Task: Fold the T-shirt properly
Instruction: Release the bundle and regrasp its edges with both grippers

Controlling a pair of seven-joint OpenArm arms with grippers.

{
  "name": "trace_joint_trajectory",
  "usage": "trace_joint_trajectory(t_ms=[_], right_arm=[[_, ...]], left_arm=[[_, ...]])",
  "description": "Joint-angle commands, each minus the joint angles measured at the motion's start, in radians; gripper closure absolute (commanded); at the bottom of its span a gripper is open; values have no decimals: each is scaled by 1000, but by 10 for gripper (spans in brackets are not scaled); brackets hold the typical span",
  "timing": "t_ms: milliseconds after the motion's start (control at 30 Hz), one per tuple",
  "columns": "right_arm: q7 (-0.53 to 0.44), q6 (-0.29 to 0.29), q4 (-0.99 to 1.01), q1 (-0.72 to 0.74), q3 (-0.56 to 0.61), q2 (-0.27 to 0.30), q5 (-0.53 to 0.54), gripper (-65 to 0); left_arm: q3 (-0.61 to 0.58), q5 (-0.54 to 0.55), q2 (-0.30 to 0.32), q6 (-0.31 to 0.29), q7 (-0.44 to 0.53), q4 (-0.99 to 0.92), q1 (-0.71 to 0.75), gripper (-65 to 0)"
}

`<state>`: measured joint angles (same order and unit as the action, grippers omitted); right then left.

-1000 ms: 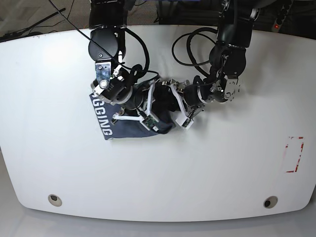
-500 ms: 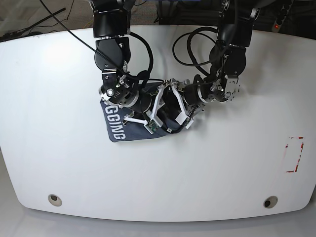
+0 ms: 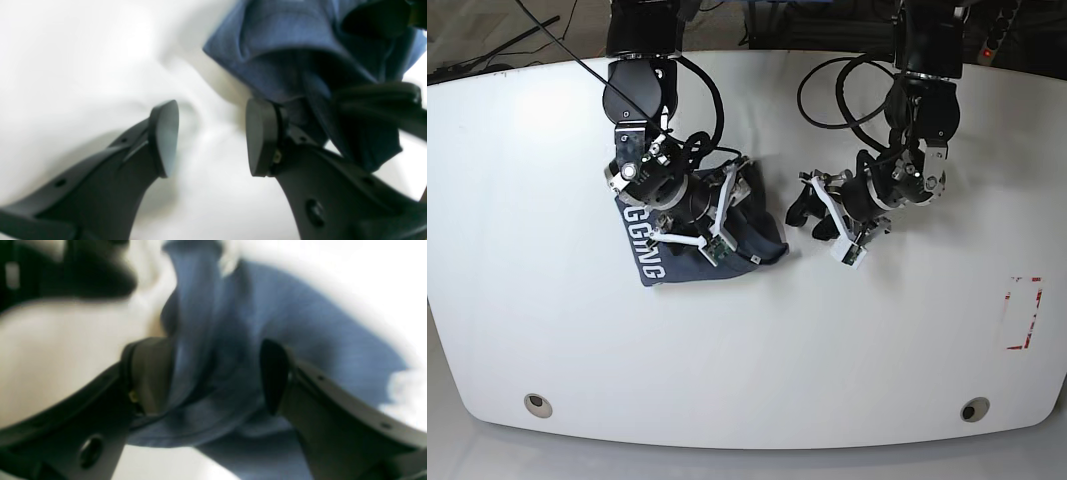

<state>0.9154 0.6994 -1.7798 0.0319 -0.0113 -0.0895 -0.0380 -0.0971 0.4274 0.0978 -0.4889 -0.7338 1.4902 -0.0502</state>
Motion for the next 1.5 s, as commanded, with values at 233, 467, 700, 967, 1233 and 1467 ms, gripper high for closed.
trace_joint_trajectory(t_ms=[233, 467, 700, 967, 1233, 1467], right_arm=[[49, -1, -191, 27, -49, 4, 17, -409], [44, -1, -110, 115, -235, 30, 16, -395], [20, -1, 111, 213, -281, 127, 16, -166], [-138, -1, 301, 216, -283, 176, 16, -138], [-292, -1, 423, 159, -283, 181, 16, -136], [-401, -1, 521, 133, -283, 182, 16, -135]], left_arm=[[0, 21, 142, -11, 20, 175, 6, -300], [-79, 15, 135, -9, 21, 241, -23, -303], [-241, 12, 39, -3, 20, 235, -84, -303], [-316, -69, -63, -3, 20, 161, -84, -303], [-280, -138, -11, -15, 23, 85, -75, -304], [-209, -147, 62, -112, 26, -13, -84, -304]])
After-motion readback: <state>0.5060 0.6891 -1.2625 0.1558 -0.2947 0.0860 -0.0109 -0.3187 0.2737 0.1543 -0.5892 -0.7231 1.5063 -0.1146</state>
